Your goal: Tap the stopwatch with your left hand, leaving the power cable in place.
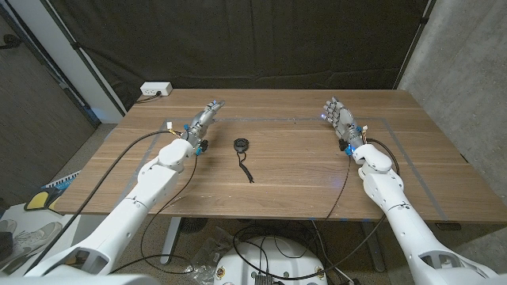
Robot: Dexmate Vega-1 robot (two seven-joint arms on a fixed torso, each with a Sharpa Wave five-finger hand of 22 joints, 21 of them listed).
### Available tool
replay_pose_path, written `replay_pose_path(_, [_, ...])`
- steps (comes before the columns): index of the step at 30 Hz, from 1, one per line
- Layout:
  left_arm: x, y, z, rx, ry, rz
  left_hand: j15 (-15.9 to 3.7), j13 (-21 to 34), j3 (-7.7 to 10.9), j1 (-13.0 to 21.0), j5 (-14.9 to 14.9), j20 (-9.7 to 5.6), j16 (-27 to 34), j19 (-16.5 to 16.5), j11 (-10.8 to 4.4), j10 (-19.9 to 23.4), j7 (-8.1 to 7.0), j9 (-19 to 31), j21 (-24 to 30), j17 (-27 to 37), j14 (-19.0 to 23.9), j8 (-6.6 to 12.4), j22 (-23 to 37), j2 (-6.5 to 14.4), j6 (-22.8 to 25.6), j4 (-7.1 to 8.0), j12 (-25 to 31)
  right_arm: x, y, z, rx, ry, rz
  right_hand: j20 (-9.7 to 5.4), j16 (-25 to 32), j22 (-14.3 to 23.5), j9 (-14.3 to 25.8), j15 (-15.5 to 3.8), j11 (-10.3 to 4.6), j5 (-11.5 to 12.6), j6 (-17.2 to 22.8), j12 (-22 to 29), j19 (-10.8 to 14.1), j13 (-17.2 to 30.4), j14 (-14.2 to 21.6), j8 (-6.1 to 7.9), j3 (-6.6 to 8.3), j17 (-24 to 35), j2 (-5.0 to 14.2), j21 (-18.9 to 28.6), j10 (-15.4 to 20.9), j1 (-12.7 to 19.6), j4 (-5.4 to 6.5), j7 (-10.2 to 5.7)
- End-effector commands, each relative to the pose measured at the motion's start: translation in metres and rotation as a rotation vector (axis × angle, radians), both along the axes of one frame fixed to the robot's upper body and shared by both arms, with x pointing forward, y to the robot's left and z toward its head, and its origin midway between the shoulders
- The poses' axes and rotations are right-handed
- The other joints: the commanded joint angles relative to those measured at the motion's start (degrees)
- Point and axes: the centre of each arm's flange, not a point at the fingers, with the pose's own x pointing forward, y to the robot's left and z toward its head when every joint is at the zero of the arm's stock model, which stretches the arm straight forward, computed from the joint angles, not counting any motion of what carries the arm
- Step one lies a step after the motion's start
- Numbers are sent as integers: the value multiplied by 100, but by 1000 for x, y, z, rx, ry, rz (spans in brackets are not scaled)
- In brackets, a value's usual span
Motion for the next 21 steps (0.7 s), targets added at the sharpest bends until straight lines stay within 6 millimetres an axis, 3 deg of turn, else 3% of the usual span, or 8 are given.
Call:
replay_pose_path(1, [-17,-4,13,177,-24,149,-61,22,23,166,-36,39,93,-155,-36,230,5,20,-8,53,186,79,23,0,238,-109,87,-7,0,-7,9,0,-5,-66,39,18,19,58,5,14,28,18,-30,11,1,40,6,15,14,-6,37,47,-19,-6])
replay_pose_path(13, [-33,-11,34,386,2,277,-146,80,-4,427,-78,16,370,33,-16,949,33,30,-29,240,702,237,43,-59,951,-247,299,-18,2,-9,9,-9,-11,-63,42,19,19,56,4,13,25,18,-20,11,6,40,-11,16,13,-28,38,37,-24,-5])
replay_pose_path(21, [-38,-16,49,529,75,309,-130,108,-61,483,-73,21,378,105,40,966,33,32,-29,284,670,181,41,-184,894,-307,302,-26,2,-11,9,-19,-17,-59,45,20,19,58,13,12,24,20,-13,11,12,39,-26,17,16,-51,44,27,-27,-9])
